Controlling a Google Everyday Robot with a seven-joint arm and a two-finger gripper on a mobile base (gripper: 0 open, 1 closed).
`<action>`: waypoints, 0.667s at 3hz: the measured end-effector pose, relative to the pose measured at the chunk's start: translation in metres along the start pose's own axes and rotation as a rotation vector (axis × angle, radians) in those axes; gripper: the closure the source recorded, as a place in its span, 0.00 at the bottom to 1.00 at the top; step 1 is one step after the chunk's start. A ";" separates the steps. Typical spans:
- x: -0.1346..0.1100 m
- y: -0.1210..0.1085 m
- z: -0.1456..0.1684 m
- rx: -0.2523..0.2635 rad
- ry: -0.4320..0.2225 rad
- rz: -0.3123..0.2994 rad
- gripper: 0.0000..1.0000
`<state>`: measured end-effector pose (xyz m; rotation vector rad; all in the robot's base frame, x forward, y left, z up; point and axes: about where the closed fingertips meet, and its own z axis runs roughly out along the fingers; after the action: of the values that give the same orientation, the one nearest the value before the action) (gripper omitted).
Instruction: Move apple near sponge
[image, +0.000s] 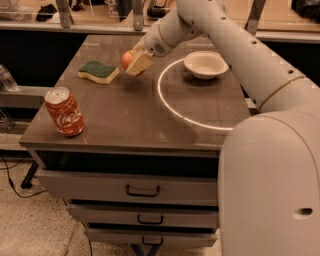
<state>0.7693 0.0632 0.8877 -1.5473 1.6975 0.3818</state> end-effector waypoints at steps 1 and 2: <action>-0.013 0.005 0.015 -0.026 -0.024 0.000 0.82; -0.014 0.012 0.030 -0.046 -0.035 0.012 0.58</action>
Offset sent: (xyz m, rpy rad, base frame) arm -0.0025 0.0412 -0.0193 0.0509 0.0484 0.0364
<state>0.7680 0.0960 0.8752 -1.5552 1.6829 0.4544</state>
